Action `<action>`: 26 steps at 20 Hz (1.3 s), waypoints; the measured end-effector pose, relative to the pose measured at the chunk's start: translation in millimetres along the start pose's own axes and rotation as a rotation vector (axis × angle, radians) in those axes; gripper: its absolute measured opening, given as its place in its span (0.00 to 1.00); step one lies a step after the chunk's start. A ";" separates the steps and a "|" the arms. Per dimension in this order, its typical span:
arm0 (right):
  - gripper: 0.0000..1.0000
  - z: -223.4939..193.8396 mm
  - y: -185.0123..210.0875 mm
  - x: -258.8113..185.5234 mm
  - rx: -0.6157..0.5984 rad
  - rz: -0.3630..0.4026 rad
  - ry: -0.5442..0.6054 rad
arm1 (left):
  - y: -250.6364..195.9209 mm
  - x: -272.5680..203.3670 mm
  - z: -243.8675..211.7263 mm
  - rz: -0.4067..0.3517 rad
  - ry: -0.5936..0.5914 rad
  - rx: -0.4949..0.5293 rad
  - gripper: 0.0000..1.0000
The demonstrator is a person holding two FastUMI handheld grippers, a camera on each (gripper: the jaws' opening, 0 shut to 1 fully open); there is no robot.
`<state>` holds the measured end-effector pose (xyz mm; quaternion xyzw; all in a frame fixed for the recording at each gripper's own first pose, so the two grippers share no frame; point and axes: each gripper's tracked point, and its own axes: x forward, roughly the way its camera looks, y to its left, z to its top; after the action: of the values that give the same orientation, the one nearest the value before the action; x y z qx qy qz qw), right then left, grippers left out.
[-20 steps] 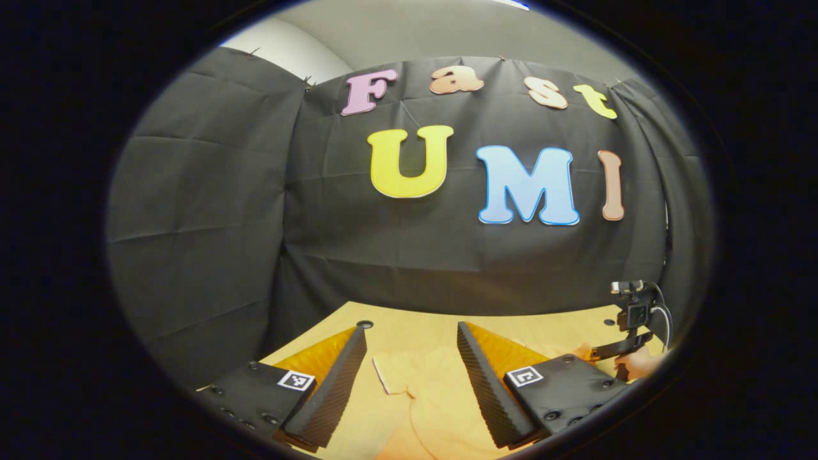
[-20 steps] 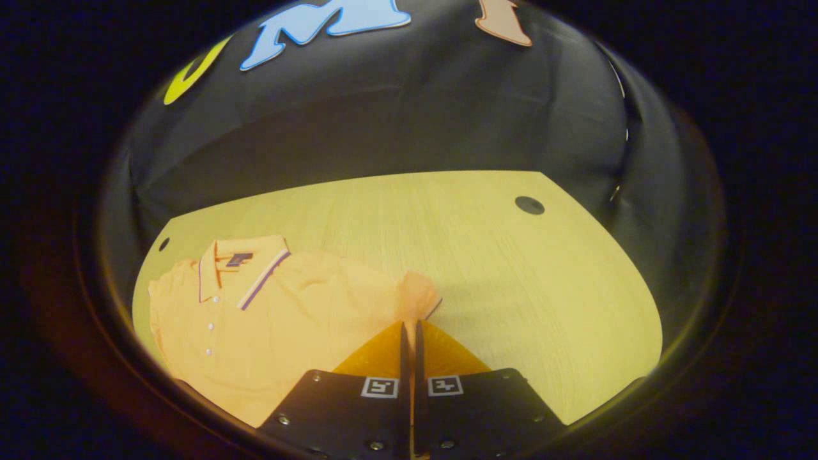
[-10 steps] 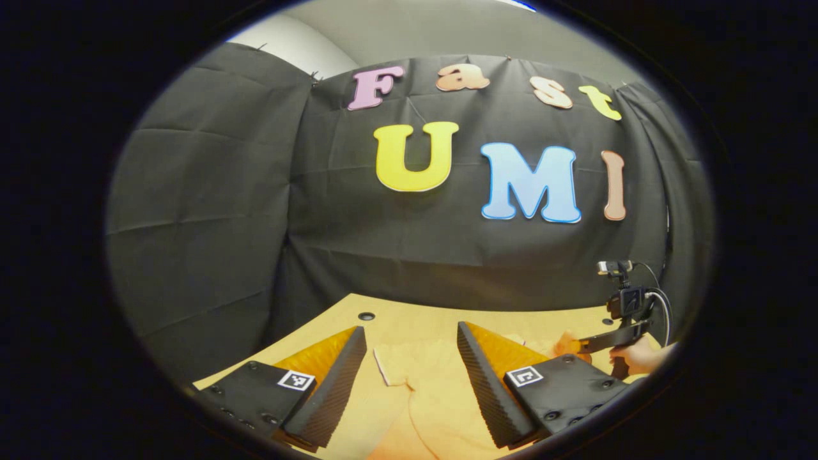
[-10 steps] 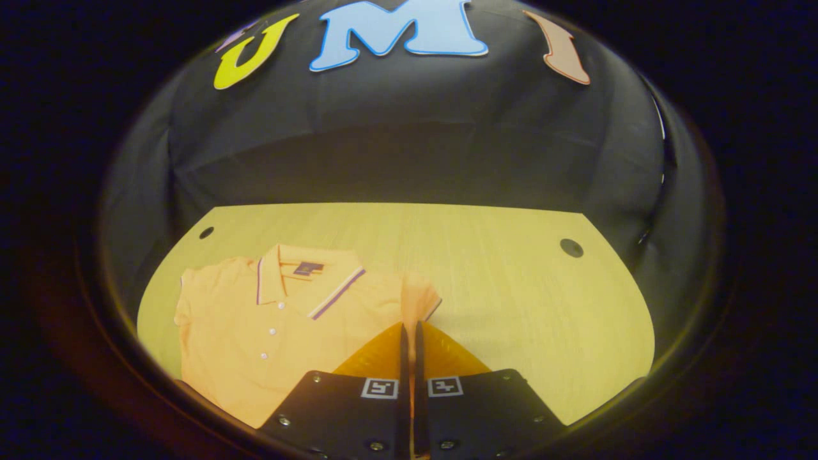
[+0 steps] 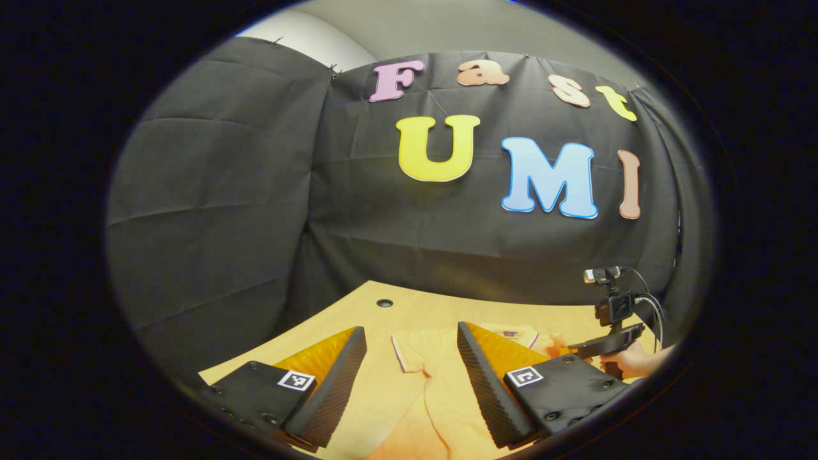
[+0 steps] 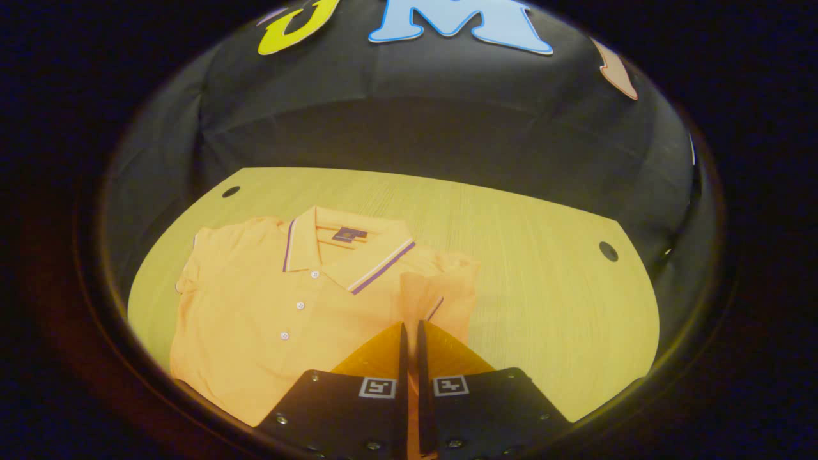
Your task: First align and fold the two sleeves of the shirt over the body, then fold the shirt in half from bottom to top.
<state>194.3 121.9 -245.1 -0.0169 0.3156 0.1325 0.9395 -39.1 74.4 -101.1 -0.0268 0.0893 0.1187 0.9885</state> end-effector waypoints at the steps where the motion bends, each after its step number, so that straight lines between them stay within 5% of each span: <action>1: 0.07 -1.6 2.1 2.3 0.000 0.005 0.005 | -0.4 7.4 -3.8 -0.005 0.008 -0.001 0.95; 6: 0.18 5.9 9.4 -7.8 0.018 0.019 -0.008 | 0.8 59.8 -18.7 -0.033 0.035 -0.018 0.93; 9: 0.48 13.1 15.1 -19.7 0.023 0.022 -0.036 | 2.6 92.5 -27.1 -0.049 0.048 -0.003 0.95; 11: 0.53 20.0 22.0 -32.6 0.026 0.029 -0.066 | 2.4 116.2 -38.9 -0.067 0.070 -0.002 0.95; 13: 0.83 25.1 23.0 -45.6 0.013 0.007 -0.097 | 6.5 140.9 -55.1 -0.077 0.098 0.001 0.95; 26: 0.87 36.5 65.4 -160.7 -0.008 -0.038 -0.240 | 24.8 286.3 -171.0 -0.137 0.320 0.013 0.95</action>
<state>75.7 150.9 -116.5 -0.0107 0.1998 0.1168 0.9728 199.5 151.7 -322.4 -0.0449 0.2441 0.0447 0.9677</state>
